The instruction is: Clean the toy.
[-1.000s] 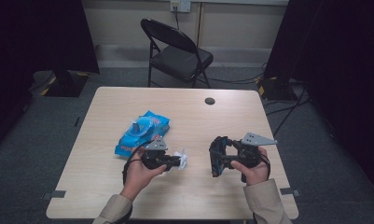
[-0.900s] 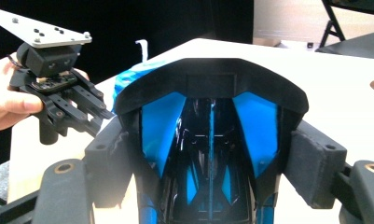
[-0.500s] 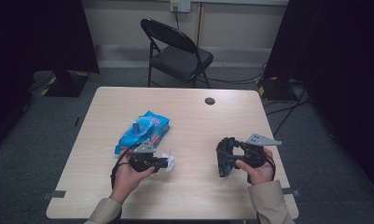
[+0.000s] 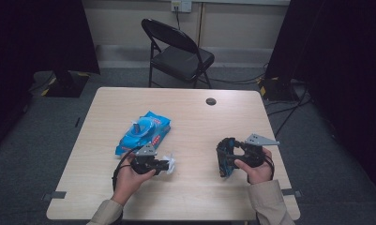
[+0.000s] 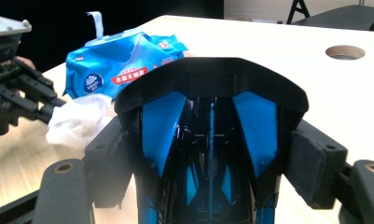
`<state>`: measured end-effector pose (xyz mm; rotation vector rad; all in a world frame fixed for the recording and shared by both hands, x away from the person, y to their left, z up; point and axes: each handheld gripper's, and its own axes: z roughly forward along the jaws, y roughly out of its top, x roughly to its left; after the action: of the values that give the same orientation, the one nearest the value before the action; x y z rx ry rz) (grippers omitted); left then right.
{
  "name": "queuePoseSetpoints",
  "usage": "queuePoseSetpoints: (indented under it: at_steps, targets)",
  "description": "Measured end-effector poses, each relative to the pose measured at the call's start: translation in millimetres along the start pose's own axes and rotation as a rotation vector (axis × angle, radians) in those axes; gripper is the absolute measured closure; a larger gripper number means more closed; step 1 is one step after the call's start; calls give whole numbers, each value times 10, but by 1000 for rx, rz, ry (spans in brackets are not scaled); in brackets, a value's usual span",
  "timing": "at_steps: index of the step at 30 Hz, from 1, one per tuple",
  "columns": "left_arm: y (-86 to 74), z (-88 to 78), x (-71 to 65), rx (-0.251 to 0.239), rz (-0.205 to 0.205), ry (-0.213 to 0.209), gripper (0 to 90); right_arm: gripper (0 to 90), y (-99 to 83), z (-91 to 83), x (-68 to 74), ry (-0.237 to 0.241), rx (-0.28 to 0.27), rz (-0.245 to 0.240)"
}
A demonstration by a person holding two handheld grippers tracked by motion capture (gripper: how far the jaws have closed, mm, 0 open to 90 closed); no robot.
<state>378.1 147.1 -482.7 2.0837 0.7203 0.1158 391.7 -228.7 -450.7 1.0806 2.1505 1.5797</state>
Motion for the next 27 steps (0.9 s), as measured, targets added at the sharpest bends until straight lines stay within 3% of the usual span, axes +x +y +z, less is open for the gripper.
queuePoseSetpoints:
  at_steps: [9,15,21,27]
  targets:
    - [-64,25,-2,22,10,-8,819,255,-9,162,14,-52,3,-15]
    - [-81,41,13,34,15,-13,817,254,-24,308,-34,-83,33,-18]
    - [-104,56,26,38,11,-15,814,254,-75,451,-116,-111,100,-30]
    - [-105,78,38,42,11,-12,810,253,-78,509,-201,-134,129,-31]
